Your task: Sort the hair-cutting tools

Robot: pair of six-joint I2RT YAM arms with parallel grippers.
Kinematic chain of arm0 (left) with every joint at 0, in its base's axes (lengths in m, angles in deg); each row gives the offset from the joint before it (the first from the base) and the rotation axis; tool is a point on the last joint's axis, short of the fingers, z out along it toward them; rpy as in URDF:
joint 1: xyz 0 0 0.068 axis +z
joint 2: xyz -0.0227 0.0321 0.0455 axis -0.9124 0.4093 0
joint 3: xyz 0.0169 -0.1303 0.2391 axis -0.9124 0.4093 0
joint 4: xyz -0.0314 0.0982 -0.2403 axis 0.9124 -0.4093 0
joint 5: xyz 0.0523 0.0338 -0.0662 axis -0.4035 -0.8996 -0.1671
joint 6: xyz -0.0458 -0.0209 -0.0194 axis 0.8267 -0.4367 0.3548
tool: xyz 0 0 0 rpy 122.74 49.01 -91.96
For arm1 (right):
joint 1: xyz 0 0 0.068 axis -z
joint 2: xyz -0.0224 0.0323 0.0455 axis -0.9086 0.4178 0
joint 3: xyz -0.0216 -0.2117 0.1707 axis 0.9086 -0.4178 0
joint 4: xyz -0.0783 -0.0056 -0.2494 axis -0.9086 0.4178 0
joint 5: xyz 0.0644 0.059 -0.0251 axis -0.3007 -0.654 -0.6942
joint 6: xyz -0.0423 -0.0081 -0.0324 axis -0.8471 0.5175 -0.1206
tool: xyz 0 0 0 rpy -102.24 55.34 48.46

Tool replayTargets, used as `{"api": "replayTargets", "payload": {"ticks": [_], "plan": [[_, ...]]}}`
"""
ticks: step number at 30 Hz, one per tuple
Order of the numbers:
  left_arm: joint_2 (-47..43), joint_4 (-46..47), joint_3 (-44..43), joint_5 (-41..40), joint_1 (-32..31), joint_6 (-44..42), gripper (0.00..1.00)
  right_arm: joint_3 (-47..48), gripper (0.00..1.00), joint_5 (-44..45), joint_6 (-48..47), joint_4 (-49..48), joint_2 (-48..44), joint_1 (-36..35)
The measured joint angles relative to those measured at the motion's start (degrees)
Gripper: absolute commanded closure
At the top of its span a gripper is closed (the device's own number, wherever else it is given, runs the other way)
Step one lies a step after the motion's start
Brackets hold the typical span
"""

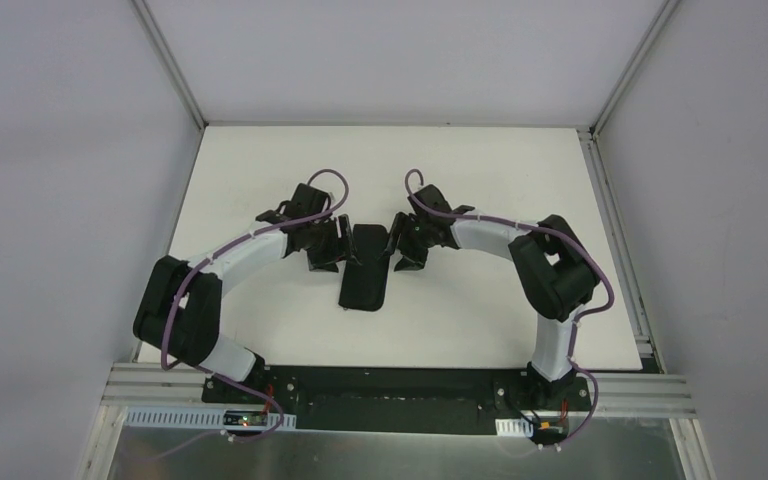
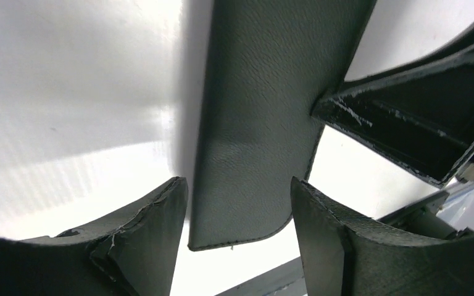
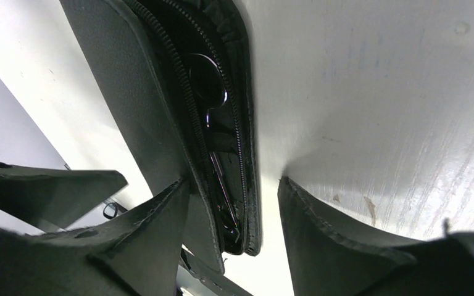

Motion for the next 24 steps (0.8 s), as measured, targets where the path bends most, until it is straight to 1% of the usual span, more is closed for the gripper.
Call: {"api": "replayTargets", "payload": {"ticks": [3, 6, 9, 12, 14, 16, 17, 24], "plan": [[-0.3, -0.4, -0.5, -0.4, 1.9, -1.0, 0.36, -0.9, 0.47, -0.5, 0.2, -1.6, 0.0, 0.1], [1.3, -0.7, -1.8, -0.3, 2.6, -1.9, 0.41, -1.6, 0.51, -0.9, 0.3, -3.0, 0.0, 0.2], [4.3, -0.7, -3.3, 0.1, 2.5, -2.3, 0.50, -2.6, 0.52, -1.6, 0.5, -5.0, 0.0, 0.3], [5.9, -1.0, -3.7, 0.3, 1.9, -2.6, 0.56, -3.8, 0.54, -2.5, 0.7, -7.3, 0.0, 0.5], [6.6, -1.3, -4.2, 0.5, 0.8, -2.6, 0.66, -4.5, 0.55, -3.2, 0.9, -8.7, 0.0, 0.7], [7.2, -1.9, -5.0, -0.5, -0.5, -3.4, 0.74, -5.1, 0.55, -3.6, 1.0, -9.7, 0.0, 0.9], [7.3, -2.5, -5.3, -1.0, -0.9, -3.7, 0.76, -5.4, 0.56, -3.9, 1.1, -10.1, 0.0, 1.0], [8.9, -6.8, -8.5, -7.0, -5.9, -5.3, 0.76, -6.0, 0.58, -4.5, 1.2, -11.1, 0.0, 1.7]]}}
